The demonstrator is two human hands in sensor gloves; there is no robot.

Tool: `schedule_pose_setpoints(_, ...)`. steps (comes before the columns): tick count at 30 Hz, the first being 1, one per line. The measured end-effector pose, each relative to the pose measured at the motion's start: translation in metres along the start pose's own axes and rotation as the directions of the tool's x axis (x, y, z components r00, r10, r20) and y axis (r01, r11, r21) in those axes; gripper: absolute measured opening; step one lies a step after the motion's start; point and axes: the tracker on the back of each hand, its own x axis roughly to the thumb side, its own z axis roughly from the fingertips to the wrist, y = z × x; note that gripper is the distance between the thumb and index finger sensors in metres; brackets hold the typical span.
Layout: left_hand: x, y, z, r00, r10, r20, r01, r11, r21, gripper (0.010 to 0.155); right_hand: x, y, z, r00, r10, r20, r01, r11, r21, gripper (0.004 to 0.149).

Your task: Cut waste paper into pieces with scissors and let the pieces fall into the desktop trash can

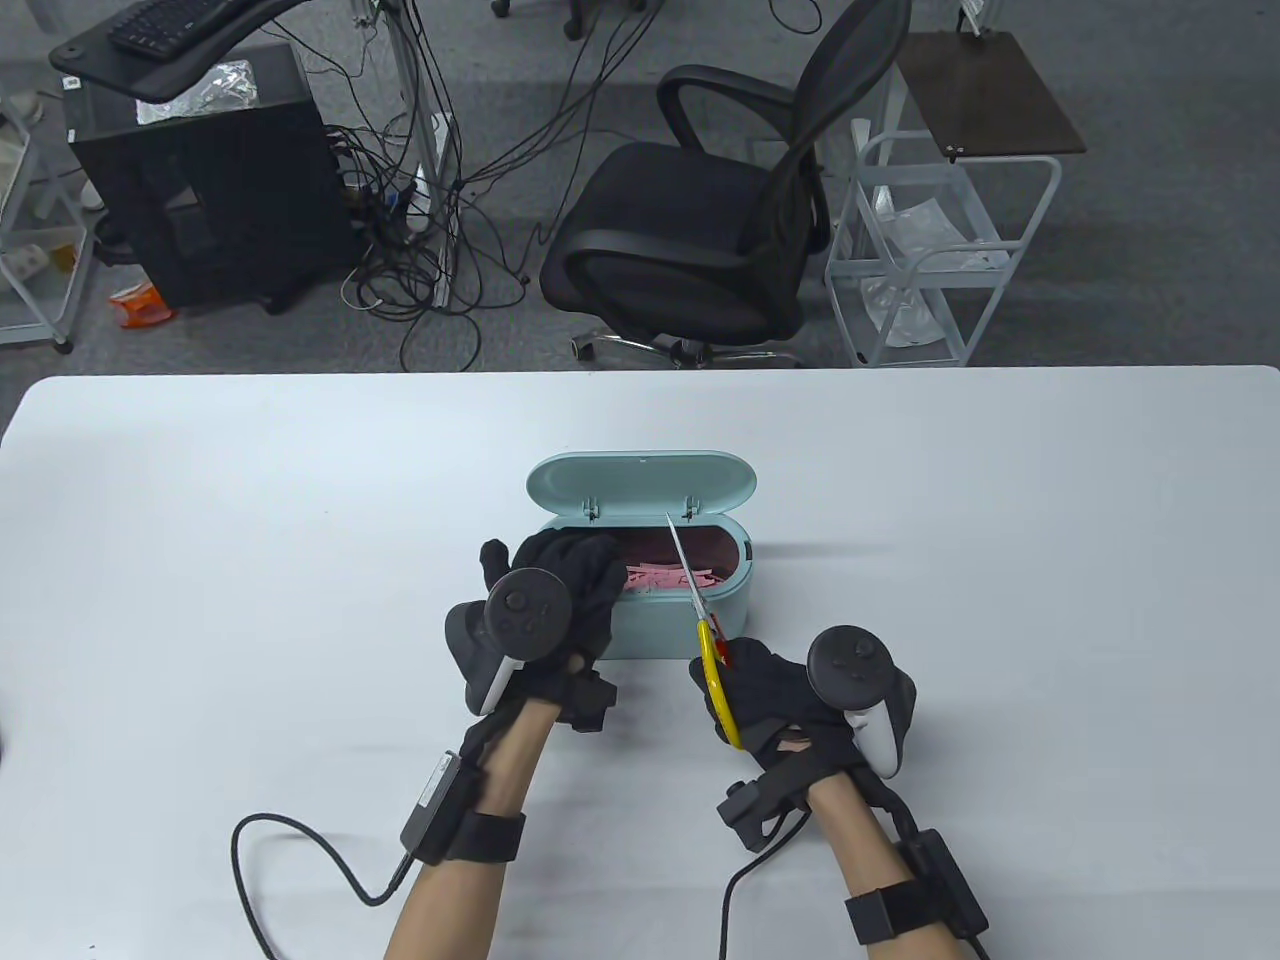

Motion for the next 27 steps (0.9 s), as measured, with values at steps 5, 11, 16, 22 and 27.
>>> schedule_pose_setpoints(5, -0.008, 0.037, 0.021, 0.975, -0.177, 0.131, 0.170, 0.983, 0.065, 0.059, -0.001, -0.005, 0.003, 1.000, 0.002, 0.001, -0.002, 1.000, -0.002, 0.058)
schedule_pose_setpoints(11, -0.046, 0.074, 0.045, 0.954, -0.288, 0.080, 0.296, 0.948, -0.118, 0.078, 0.000, -0.008, 0.006, 1.000, 0.004, 0.010, -0.004, 1.000, -0.022, 0.058)
schedule_pose_setpoints(16, -0.087, 0.074, 0.066, 0.941, -0.337, 0.034, 0.338, 0.922, -0.192, 0.084, 0.004, -0.010, 0.010, 0.999, 0.049, 0.019, -0.048, 0.998, -0.050, 0.057)
schedule_pose_setpoints(22, -0.116, 0.062, 0.070, 0.947, -0.320, -0.005, 0.311, 0.924, -0.223, 0.084, 0.012, -0.011, 0.017, 0.990, 0.136, 0.046, -0.133, 0.989, -0.071, 0.057)
schedule_pose_setpoints(27, -0.120, 0.059, 0.066, 0.940, -0.340, -0.026, 0.325, 0.918, -0.229, 0.083, 0.027, -0.018, 0.028, 0.962, 0.254, 0.104, -0.239, 0.961, -0.136, 0.059)
